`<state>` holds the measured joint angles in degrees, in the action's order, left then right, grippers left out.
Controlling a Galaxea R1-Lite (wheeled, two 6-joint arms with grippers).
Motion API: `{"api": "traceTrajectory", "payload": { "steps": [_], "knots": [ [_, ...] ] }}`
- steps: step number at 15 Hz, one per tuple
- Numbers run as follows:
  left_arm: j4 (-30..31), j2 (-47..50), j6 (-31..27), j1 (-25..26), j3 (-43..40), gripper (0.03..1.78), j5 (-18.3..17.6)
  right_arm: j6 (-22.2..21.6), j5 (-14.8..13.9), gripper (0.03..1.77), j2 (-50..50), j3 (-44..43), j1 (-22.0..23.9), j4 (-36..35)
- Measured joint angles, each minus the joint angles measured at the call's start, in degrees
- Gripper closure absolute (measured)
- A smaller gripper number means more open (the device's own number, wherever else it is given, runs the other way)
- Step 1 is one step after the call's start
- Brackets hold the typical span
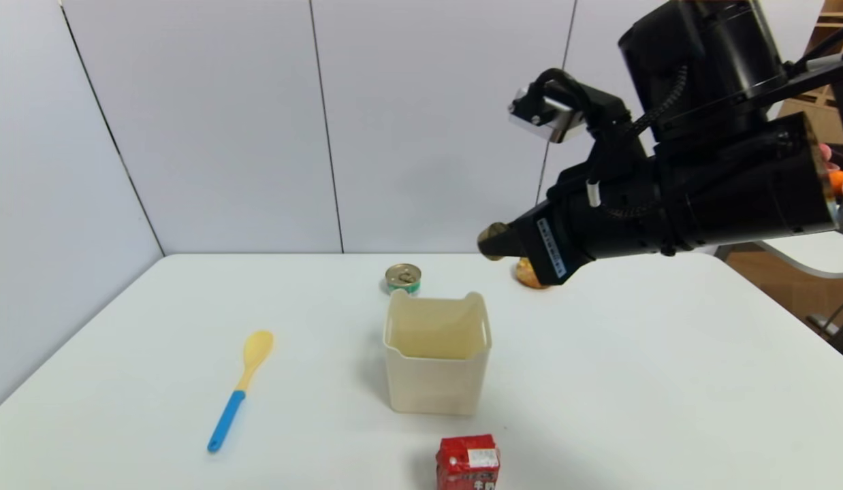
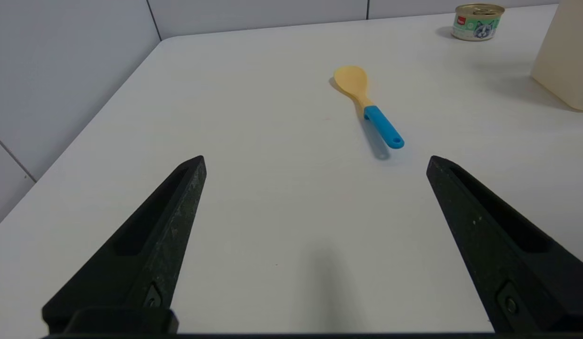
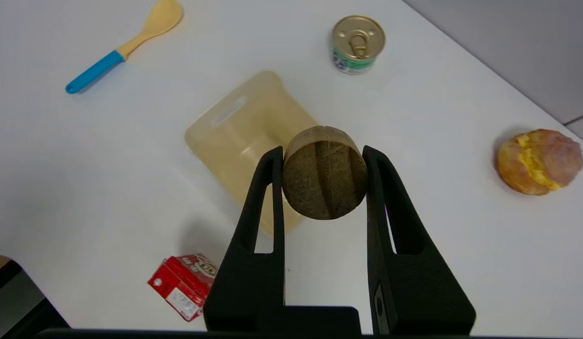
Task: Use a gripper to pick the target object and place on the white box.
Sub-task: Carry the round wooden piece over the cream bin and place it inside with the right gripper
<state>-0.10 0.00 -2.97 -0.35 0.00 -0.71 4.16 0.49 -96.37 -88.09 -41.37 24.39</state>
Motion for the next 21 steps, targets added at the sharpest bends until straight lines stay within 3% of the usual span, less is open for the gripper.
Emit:
{"api": "traceTrajectory", "payload": {
  "steps": [4,8,21],
  "knots": [
    [0.0,0.0,0.0,0.0,0.0,0.12,0.0,-0.1,0.6,1.33,-3.6,-1.5,-4.6,2.4],
    [0.0,0.0,0.0,0.0,0.0,0.12,0.0,-2.5,1.5,1.33,-7.8,-6.4,-7.2,9.5],
    [0.0,0.0,0.0,0.0,0.0,0.12,0.0,-3.8,0.4,1.33,-15.6,-9.3,-6.7,10.5]
  ]
}}
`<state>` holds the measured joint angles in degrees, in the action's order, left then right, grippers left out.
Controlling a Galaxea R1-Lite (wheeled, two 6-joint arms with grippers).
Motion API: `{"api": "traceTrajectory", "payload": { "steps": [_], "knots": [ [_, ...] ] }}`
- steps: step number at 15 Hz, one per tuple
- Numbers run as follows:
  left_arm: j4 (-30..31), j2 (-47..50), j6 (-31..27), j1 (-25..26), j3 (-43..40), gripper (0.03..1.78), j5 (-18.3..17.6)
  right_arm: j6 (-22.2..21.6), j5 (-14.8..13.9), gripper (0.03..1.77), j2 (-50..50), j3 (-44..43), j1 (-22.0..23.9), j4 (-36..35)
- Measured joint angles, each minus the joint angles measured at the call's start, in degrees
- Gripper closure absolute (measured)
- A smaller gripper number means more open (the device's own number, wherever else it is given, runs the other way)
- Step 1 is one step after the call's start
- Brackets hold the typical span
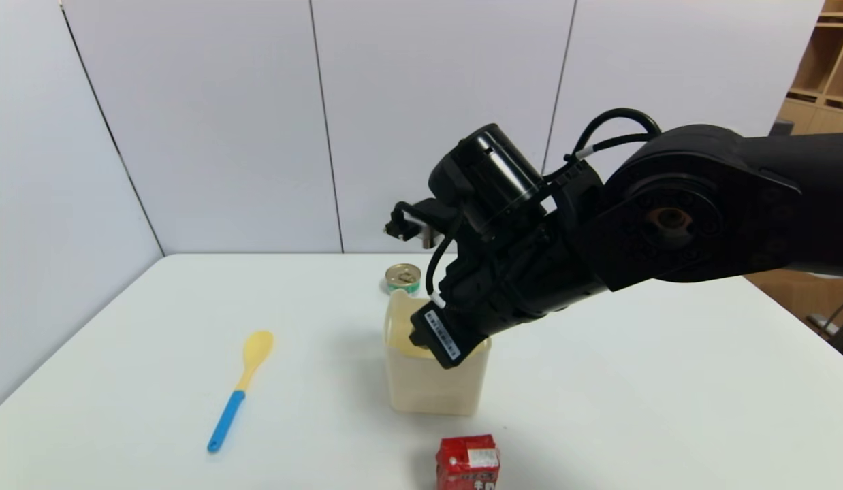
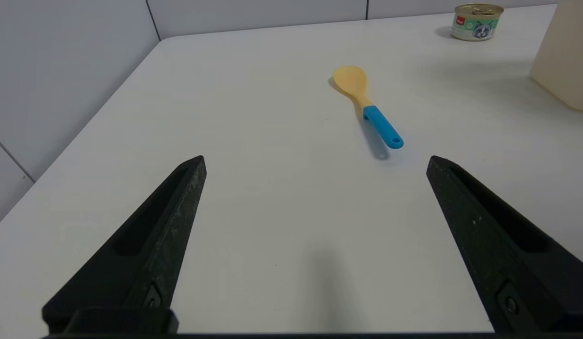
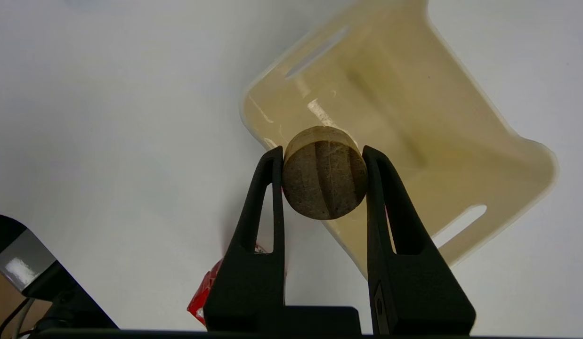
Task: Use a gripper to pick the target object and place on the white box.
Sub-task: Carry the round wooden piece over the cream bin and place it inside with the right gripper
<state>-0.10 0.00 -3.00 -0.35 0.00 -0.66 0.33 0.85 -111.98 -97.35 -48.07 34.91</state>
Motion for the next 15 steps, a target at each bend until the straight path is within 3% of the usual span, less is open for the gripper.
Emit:
{"api": "traceTrajectory", "payload": {
  "steps": [9,15],
  "knots": [
    [0.0,0.0,0.0,0.0,0.0,0.12,0.0,0.1,-1.0,1.33,-0.3,0.5,2.4,0.2],
    [0.0,0.0,0.0,0.0,0.0,0.12,0.0,0.3,-1.7,0.70,-1.4,0.9,2.5,-0.2]
  ]
}}
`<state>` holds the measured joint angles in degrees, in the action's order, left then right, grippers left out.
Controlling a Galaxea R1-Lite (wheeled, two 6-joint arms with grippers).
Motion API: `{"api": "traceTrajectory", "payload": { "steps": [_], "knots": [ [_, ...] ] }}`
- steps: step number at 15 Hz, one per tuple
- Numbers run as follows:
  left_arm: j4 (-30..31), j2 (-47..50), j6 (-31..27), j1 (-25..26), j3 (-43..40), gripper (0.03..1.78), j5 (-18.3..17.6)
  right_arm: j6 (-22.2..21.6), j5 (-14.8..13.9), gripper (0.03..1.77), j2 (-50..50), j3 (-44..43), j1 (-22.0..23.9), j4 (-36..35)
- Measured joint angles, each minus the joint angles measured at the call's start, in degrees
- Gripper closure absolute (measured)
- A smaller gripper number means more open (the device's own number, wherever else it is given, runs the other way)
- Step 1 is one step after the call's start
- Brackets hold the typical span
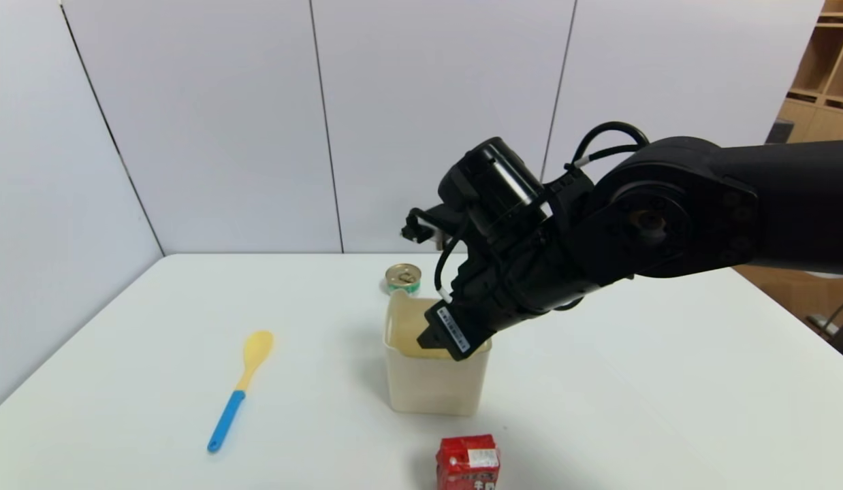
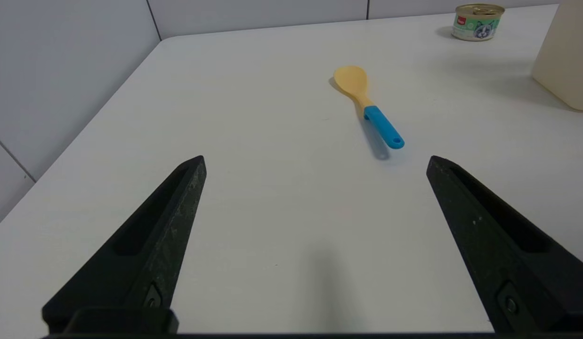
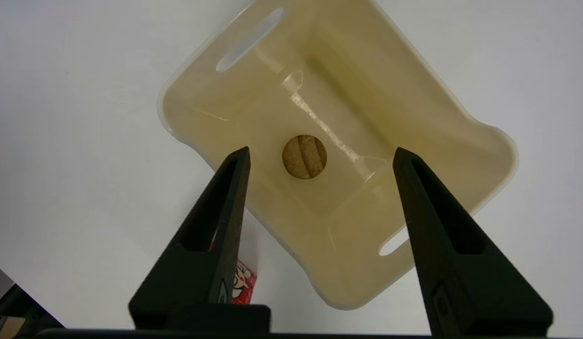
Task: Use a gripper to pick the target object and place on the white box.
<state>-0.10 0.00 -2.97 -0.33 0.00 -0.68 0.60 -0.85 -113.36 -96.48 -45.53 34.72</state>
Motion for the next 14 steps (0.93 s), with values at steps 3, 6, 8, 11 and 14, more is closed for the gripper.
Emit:
{"api": "traceTrajectory", "payload": {
  "steps": [3,6,8,11,14],
  "knots": [
    [0.0,0.0,0.0,0.0,0.0,0.12,0.0,0.1,0.0,0.50,-0.5,-1.1,0.4,-0.1],
    [0.0,0.0,0.0,0.0,0.0,0.12,0.0,0.1,0.0,0.37,-0.2,-3.6,0.4,-0.1],
    [0.0,0.0,0.0,0.0,0.0,0.12,0.0,0.3,0.0,0.31,0.4,-6.1,0.5,-0.1],
    [0.0,0.0,0.0,0.0,0.0,0.12,0.0,0.4,-2.0,0.24,2.0,-10.5,0.6,-0.3],
    [0.0,0.0,0.0,0.0,0.0,0.12,0.0,0.9,-8.6,0.19,4.3,-14.1,3.4,-0.1]
  ]
}}
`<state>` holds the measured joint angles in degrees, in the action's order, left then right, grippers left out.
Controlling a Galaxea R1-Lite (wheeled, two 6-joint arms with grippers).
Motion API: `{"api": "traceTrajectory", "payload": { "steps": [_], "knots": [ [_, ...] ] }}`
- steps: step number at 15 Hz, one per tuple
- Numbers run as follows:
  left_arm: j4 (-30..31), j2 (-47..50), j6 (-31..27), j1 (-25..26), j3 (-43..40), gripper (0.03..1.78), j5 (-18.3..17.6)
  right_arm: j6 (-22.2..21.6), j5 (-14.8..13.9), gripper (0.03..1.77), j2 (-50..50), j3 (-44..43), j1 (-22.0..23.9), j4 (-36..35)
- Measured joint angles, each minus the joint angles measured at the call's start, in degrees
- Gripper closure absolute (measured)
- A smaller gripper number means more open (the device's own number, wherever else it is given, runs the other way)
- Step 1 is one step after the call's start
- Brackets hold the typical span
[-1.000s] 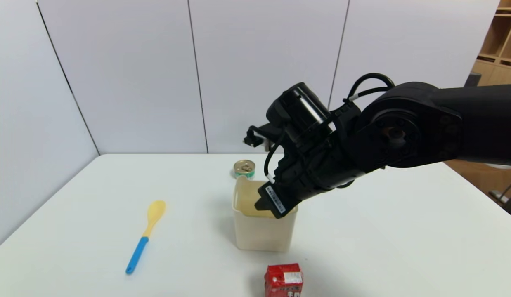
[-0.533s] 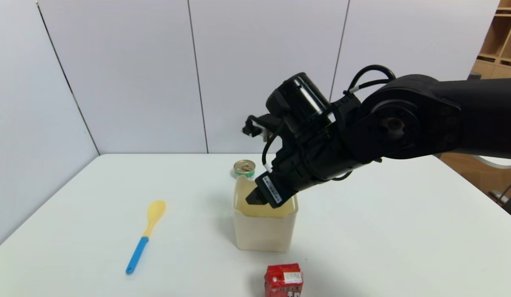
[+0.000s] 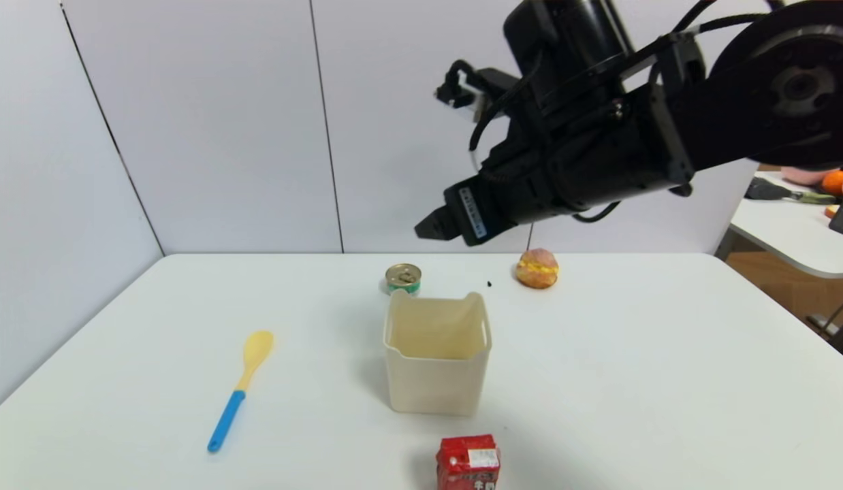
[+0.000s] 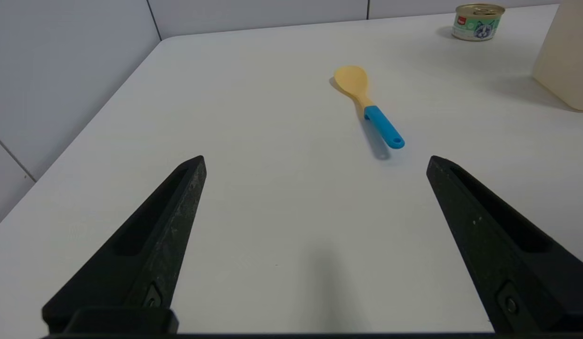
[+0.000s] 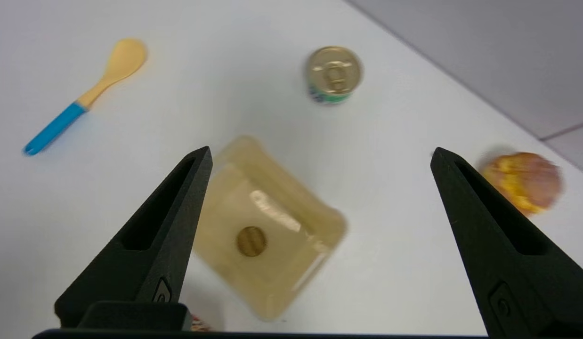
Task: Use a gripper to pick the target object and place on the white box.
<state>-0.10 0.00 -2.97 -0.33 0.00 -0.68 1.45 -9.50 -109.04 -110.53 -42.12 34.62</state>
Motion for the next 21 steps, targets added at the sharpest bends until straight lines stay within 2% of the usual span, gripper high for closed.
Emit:
{"api": "traceTrajectory", "payload": {
  "steps": [2,7,9,12,17,19,21],
  "knots": [
    [0.0,0.0,0.0,0.0,0.0,0.12,0.0,1.0,-3.9,0.17,2.4,-0.4,3.9,0.1],
    [0.0,0.0,0.0,0.0,0.0,0.12,0.0,5.9,-4.8,0.13,10.0,1.4,18.9,-0.3],
    [0.0,0.0,0.0,0.0,0.0,0.12,0.0,6.4,-4.7,0.12,13.5,3.1,24.4,-2.2],
    [0.0,0.0,0.0,0.0,0.0,0.12,0.0,6.7,-4.5,0.11,19.0,11.5,29.5,-12.2],
    [0.0,0.0,0.0,0.0,0.0,0.12,0.0,8.3,-4.1,0.11,30.6,32.4,36.8,-35.9],
    [0.0,0.0,0.0,0.0,0.0,0.12,0.0,9.2,-2.4,0.11,36.3,40.8,39.8,-42.2],
    [0.0,0.0,0.0,0.0,0.0,0.12,0.0,9.3,0.2,0.11,42.5,48.7,42.1,-44.8]
  ]
}}
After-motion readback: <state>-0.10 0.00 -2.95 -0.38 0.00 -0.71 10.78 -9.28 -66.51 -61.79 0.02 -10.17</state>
